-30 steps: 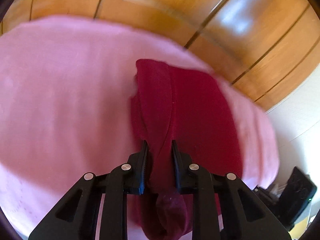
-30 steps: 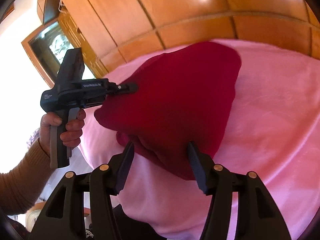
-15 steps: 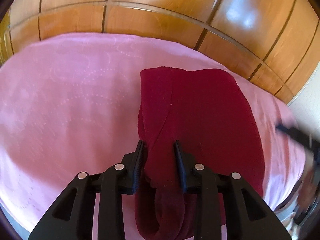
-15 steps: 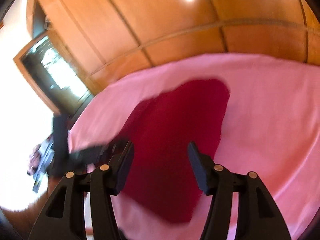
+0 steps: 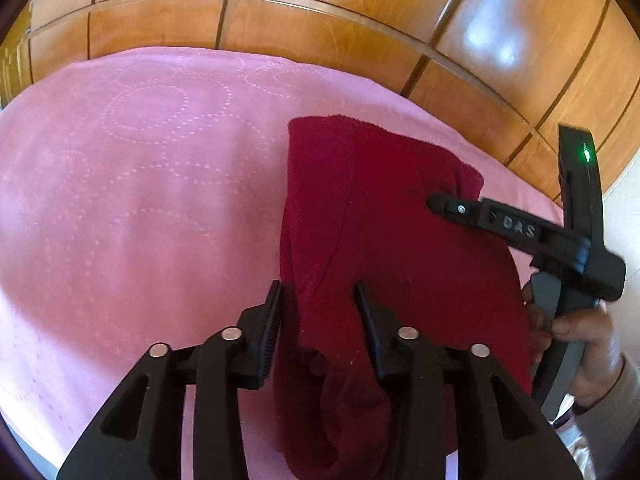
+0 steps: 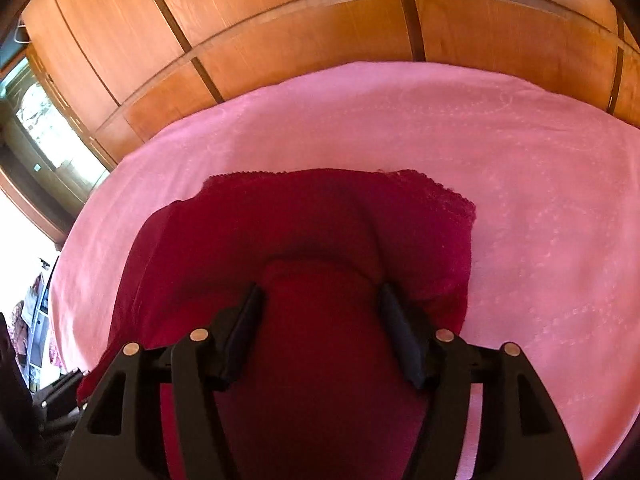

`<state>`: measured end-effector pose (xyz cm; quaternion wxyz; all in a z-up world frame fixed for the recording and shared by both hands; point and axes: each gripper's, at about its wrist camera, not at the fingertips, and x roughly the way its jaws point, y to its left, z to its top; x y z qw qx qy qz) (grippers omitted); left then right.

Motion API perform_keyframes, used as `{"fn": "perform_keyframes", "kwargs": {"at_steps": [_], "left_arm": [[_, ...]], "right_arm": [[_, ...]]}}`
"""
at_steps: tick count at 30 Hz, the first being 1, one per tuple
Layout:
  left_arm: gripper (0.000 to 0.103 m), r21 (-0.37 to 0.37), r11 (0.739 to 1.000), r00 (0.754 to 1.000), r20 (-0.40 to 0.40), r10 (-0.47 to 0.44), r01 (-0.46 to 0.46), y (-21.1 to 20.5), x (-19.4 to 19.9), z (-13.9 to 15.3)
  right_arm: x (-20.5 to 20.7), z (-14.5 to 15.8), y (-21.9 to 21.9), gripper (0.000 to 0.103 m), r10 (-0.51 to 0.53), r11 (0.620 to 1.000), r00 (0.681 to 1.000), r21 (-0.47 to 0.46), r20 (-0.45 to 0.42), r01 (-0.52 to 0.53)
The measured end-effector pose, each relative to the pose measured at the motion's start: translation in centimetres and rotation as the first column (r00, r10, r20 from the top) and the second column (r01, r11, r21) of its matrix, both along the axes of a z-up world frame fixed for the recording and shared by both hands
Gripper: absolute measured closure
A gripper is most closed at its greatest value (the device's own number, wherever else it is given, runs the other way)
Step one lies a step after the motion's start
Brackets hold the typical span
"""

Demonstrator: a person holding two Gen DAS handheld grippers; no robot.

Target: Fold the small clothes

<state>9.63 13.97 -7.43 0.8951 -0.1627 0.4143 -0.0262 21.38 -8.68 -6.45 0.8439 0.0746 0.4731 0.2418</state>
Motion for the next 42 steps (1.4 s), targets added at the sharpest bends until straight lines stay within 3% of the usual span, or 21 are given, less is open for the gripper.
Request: {"fn": "perform_keyframes", "kwargs": {"at_steps": [1, 2, 4, 7, 14, 17, 21, 23, 25, 28, 31, 33, 35, 38, 42], "left_arm": [[0.061, -0.016, 1.0, 1.0, 0.007, 0.005, -0.005, 0.2, -0.2, 0.4], [0.059, -0.043, 0.999, 1.0, 0.016, -0.003, 0.004, 0.3, -0.6, 0.8], [0.05, -0.057, 0.998, 0.999, 0.03, -0.031, 0.032, 0.3, -1.1, 1.2], [0.05, -0.039, 0.997, 0.998, 0.031, -0.062, 0.063, 0.3, -1.1, 1.0], [0.041, -0.177, 0.982, 0.998, 0.004, -0.065, 0.065, 2.8, 0.0, 0.5], [0.038, -0.214, 0.974, 0.996, -0.035, -0.084, 0.075, 3.3, 0.7, -0.1], [0.032, -0.259, 0.96, 0.993, -0.026, -0.119, 0.108, 3.9, 1.4, -0.3], [0.032, -0.323, 0.937, 0.988, -0.02, -0.151, 0.137, 4.0, 2.1, -0.8], [0.032, -0.367, 0.915, 0.983, -0.011, -0.184, 0.167, 3.6, 2.8, -1.3], [0.032, -0.348, 0.914, 0.972, -0.024, -0.233, 0.211, 2.6, 3.6, -2.7], [0.051, -0.427, 0.876, 0.97, 0.008, -0.244, 0.224, 3.2, 3.5, -3.5], [0.061, -0.435, 0.872, 0.971, 0.032, -0.235, 0.226, 3.3, 2.9, -3.7], [0.069, -0.466, 0.86, 0.977, 0.052, -0.209, 0.209, 3.5, 2.1, -3.9], [0.072, -0.464, 0.861, 0.978, 0.083, -0.191, 0.207, 3.1, 1.2, -2.8], [0.073, -0.435, 0.859, 0.962, 0.144, -0.232, 0.272, 0.8, 0.3, 0.3]], "right_arm": [[-0.3, 0.4, -0.4, 0.018, -0.011, 1.0, 1.0, 0.006, 0.005, 0.011], [-0.8, 0.9, -1.2, 0.013, -0.034, 0.999, 0.999, 0.01, 0.014, 0.033], [-2.0, 2.1, -3.2, 0.012, -0.041, 0.997, 0.999, 0.064, 0.02, 0.039], [-3.6, 2.8, -5.7, 0.009, -0.044, 0.994, 0.999, 0.1, 0.022, 0.042], [-4.8, -0.4, -10.4, 0.009, -0.06, 0.957, 0.986, 0.274, -0.153, 0.101], [-5.0, -0.9, -10.7, 0.009, -0.04, 0.938, 0.984, 0.331, -0.176, 0.097], [-5.2, -0.8, -10.9, 0.009, 0.018, 0.911, 0.984, 0.409, -0.179, 0.057], [-5.0, -1.2, -11.4, 0.01, 0.031, 0.882, 0.978, 0.465, -0.206, 0.07], [-4.8, -1.1, -11.4, 0.013, 0.032, 0.875, 0.979, 0.48, -0.202, 0.071], [-4.7, -1.6, -10.0, 0.021, 0.08, 0.889, 0.974, 0.458, -0.213, 0.027], [-4.7, -1.4, -8.4, 0.028, 0.143, 0.887, 0.969, 0.46, -0.202, -0.035], [-4.7, -1.7, -7.7, 0.03, 0.151, 0.9, 0.971, 0.432, -0.188, -0.057], [-5.1, -1.6, -7.6, 0.04, 0.149, 0.907, 0.973, 0.416, -0.177, -0.063], [-6.2, 0.1, -8.1, 0.058, 0.143, 0.909, 0.979, 0.411, -0.142, -0.073], [-7.6, 3.1, -9.7, 0.061, 0.121, 0.913, 0.991, 0.398, -0.059, -0.088]]}}
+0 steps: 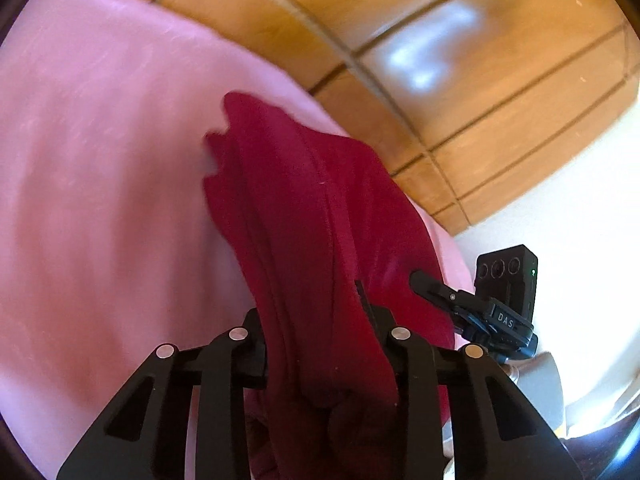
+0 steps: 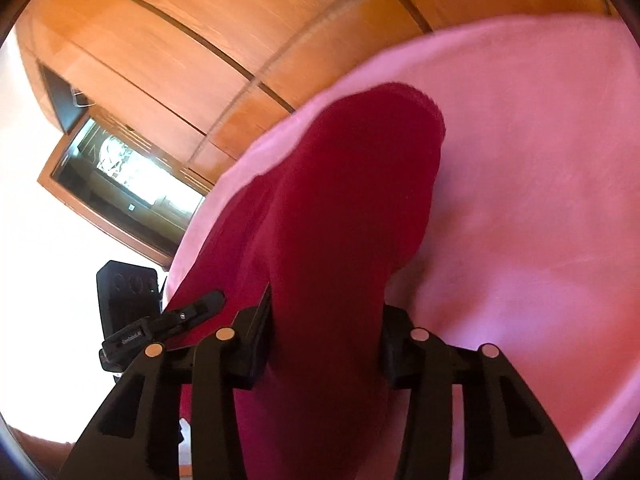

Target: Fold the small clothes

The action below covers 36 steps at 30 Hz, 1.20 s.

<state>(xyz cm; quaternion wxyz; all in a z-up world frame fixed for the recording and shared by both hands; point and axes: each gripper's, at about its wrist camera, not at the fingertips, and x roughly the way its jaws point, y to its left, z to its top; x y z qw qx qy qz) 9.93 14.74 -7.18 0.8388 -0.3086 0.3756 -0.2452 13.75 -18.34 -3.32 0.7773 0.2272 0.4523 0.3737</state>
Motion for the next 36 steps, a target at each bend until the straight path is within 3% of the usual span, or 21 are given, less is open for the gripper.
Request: {"fn": "perform_keyframes", "kwargs": {"at_steps": [4, 8, 11, 14, 17, 20, 21, 22, 23, 25, 29, 33, 36], "left_arm": [[0.073, 0.013, 0.999, 0.995, 0.088, -0.053, 0.052, -3.8, 0.7, 3.0], [0.073, 0.023, 0.992, 0.984, 0.131, -0.125, 0.123, -9.0, 5.1, 5.0], [0.073, 0.044, 0.983, 0.975, 0.127, -0.183, 0.179, -13.4, 8.7, 5.4], [0.073, 0.101, 0.968, 0.966, 0.1, -0.238, 0.229, -17.9, 12.1, 4.6], [0.072, 0.223, 0.94, 0.958, 0.064, -0.278, 0.258, -21.8, 14.6, 2.4], [0.07, 0.34, 0.902, 0.962, -0.038, -0.271, 0.268, -24.4, 16.3, -1.6], [0.069, 0.351, 0.902, 0.965, -0.013, -0.262, 0.25, -24.4, 16.1, -2.0], [0.066, 0.331, 0.913, 0.968, -0.017, -0.249, 0.24, -24.0, 16.0, -2.1], [0.062, 0.317, 0.92, 0.971, -0.028, -0.236, 0.233, -23.9, 15.7, -1.9], [0.052, 0.363, 0.914, 0.981, -0.01, -0.193, 0.183, -23.4, 14.8, -0.9], [0.052, 0.414, 0.905, 0.989, 0.06, -0.132, 0.096, -22.5, 12.9, 2.3], [0.052, 0.472, 0.881, 0.987, 0.124, -0.103, 0.032, -22.4, 11.0, 3.5], [0.052, 0.527, 0.849, 0.991, 0.094, -0.091, 0.028, -22.4, 10.0, 2.0]], "right_arm": [[0.5, 3.7, -3.5, 0.061, -0.048, 0.999, 0.994, -0.003, 0.101, 0.048], [2.4, 5.9, -7.3, 0.061, -0.108, 0.992, 0.98, -0.046, 0.168, 0.117], [4.0, 6.1, -11.5, 0.061, -0.179, 0.978, 0.969, -0.079, 0.172, 0.195], [5.0, 5.0, -14.2, 0.06, -0.235, 0.961, 0.96, -0.113, 0.156, 0.253], [6.9, 1.3, -16.0, 0.058, -0.283, 0.944, 0.955, -0.153, 0.087, 0.293], [8.1, -3.6, -16.0, 0.044, -0.322, 0.92, 0.947, -0.236, 0.007, 0.315], [7.9, -4.5, -16.5, 0.035, -0.347, 0.923, 0.938, -0.182, -0.012, 0.339], [7.7, -4.8, -16.8, 0.034, -0.362, 0.924, 0.932, -0.146, -0.035, 0.353], [7.4, -4.7, -16.7, 0.033, -0.369, 0.922, 0.929, -0.142, -0.031, 0.361], [6.8, -4.1, -16.4, 0.025, -0.389, 0.908, 0.921, -0.178, -0.012, 0.381], [4.4, -0.1, -15.7, 0.026, -0.407, 0.848, 0.902, -0.308, 0.146, 0.432], [0.8, 3.0, -14.5, 0.047, -0.387, 0.812, 0.879, -0.35, 0.278, 0.468], [-2.4, 3.5, -13.0, 0.059, -0.352, 0.812, 0.877, -0.36, 0.326, 0.46]]}}
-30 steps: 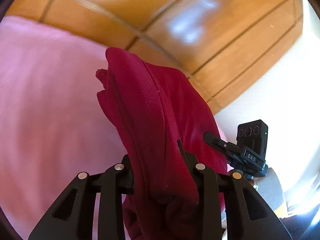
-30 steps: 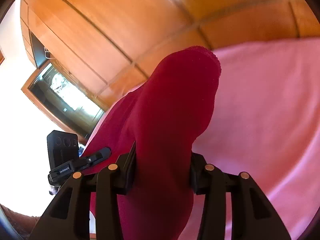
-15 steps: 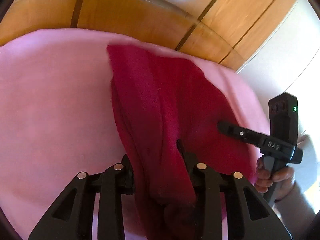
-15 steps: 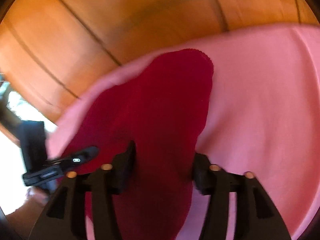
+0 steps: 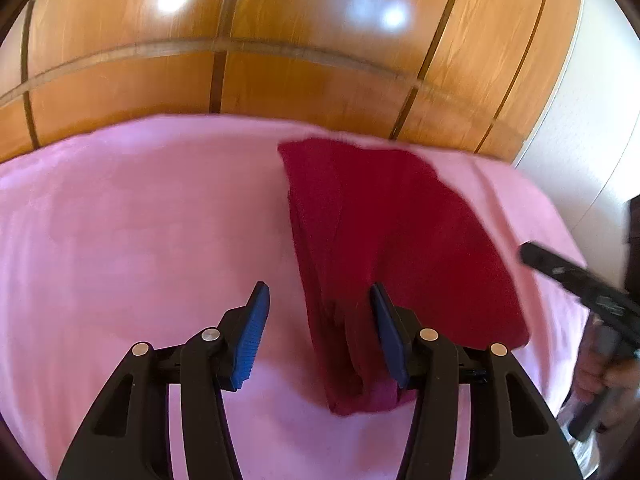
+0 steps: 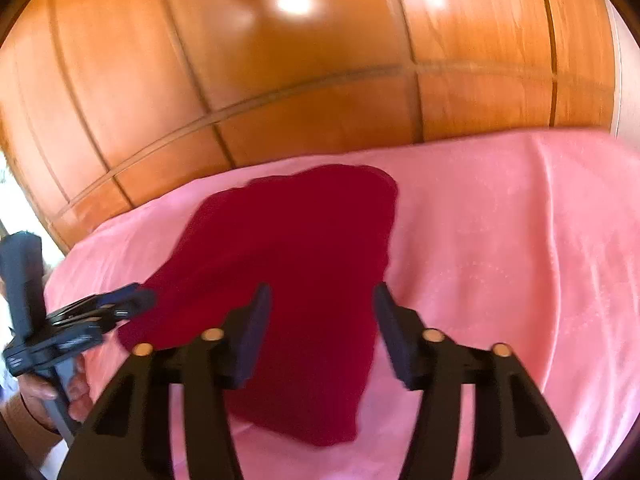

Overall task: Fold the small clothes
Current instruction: 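Open both tools and release the folded sweater stack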

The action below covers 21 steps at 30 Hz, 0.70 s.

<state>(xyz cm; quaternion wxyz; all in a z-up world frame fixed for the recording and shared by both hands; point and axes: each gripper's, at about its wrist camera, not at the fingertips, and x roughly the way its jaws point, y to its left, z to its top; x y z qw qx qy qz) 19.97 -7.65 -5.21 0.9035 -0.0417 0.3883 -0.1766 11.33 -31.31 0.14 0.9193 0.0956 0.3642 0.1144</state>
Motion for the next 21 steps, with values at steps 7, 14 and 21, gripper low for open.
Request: {"fn": "perform_keyframes", "kwargs": {"at_steps": [7, 14, 21], "left_arm": [[0.052, 0.075, 0.995, 0.998, -0.005, 0.061, -0.06, -0.2, 0.4, -2.2], [0.052, 0.099, 0.988, 0.99, 0.077, 0.115, -0.122, -0.2, -2.9, 0.5], [0.042, 0.085, 0.982, 0.979, 0.131, 0.158, -0.169, 0.4, -6.2, 2.5]], "right_arm": [[-1.6, -5.7, 5.0, 0.064, -0.039, 0.971, 0.999, -0.238, 0.001, 0.038], [-2.3, -4.1, 3.3, 0.05, -0.081, 0.991, 0.997, -0.11, -0.013, 0.079], [-5.3, -1.9, 3.3, 0.023, -0.155, 0.984, 0.988, -0.093, 0.003, 0.155]]}}
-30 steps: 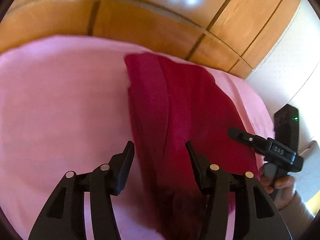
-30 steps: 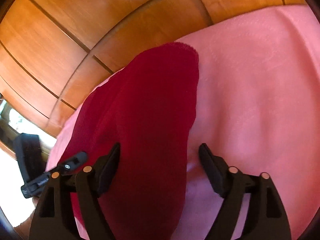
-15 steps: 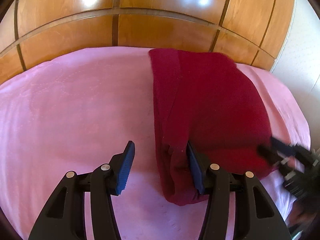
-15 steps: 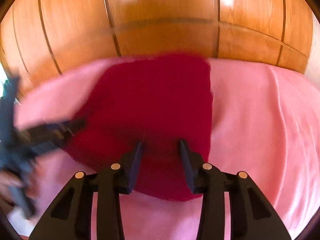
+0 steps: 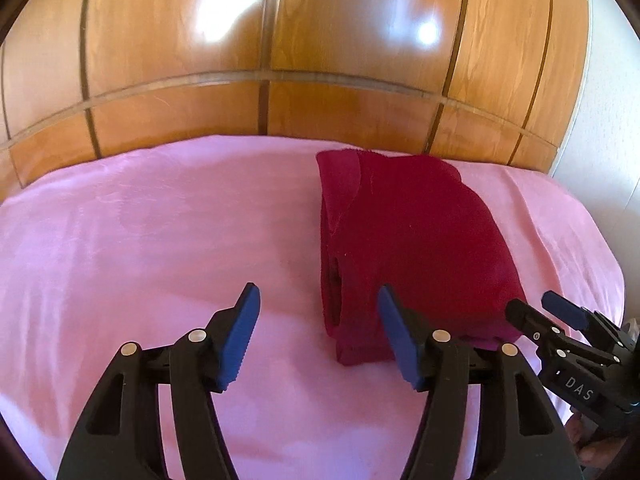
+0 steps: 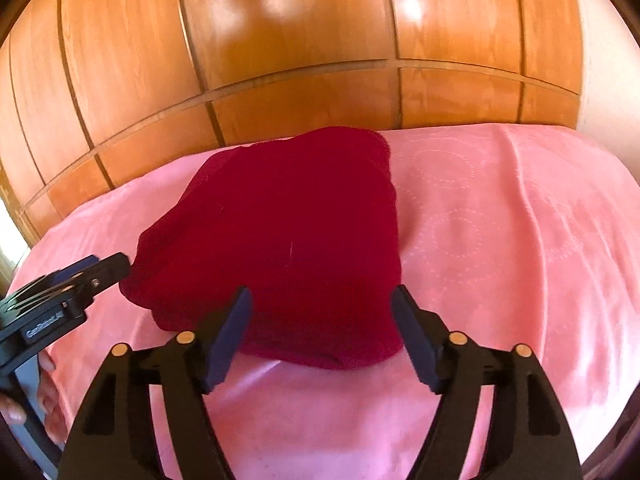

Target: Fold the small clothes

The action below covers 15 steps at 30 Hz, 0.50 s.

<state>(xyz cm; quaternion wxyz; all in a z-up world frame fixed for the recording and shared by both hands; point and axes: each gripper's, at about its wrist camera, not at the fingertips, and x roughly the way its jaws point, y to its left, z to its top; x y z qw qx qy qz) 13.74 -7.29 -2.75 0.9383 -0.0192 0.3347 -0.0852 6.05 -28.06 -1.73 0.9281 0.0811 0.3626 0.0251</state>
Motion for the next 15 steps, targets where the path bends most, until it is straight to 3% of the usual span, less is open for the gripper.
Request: {"fn": "perform_keyframes", "kwargs": {"at_steps": [1, 4, 7, 9, 15], "left_arm": [[0.042, 0.003, 1.0, 1.0, 0.006, 0.002, -0.002, 0.0, -0.4, 0.2], [0.042, 0.01, 1.0, 1.0, 0.012, 0.009, -0.009, 0.0, -1.4, 0.7], [0.03, 0.015, 1.0, 0.999, 0.031, 0.021, -0.022, 0.1, -2.4, 1.1], [0.03, 0.019, 0.999, 0.998, 0.05, 0.029, -0.03, 0.2, -3.1, 1.3], [0.028, 0.034, 0.998, 0.997, 0.053, 0.053, -0.055, 0.6, -4.8, 0.9]], "right_arm": [[-0.4, 0.2, 0.2, 0.017, -0.013, 1.0, 1.0, -0.014, 0.002, 0.013], [-1.3, 0.8, 0.9, 0.012, -0.036, 0.998, 0.999, -0.049, 0.009, 0.036], [-2.2, 1.3, 1.4, 0.006, -0.052, 0.997, 0.998, -0.064, 0.019, 0.053], [-2.9, 1.5, 1.7, 0.003, -0.062, 0.995, 0.998, -0.073, 0.024, 0.063], [-4.6, 1.7, 2.4, 0.003, -0.091, 0.988, 0.995, -0.12, 0.029, 0.094]]}}
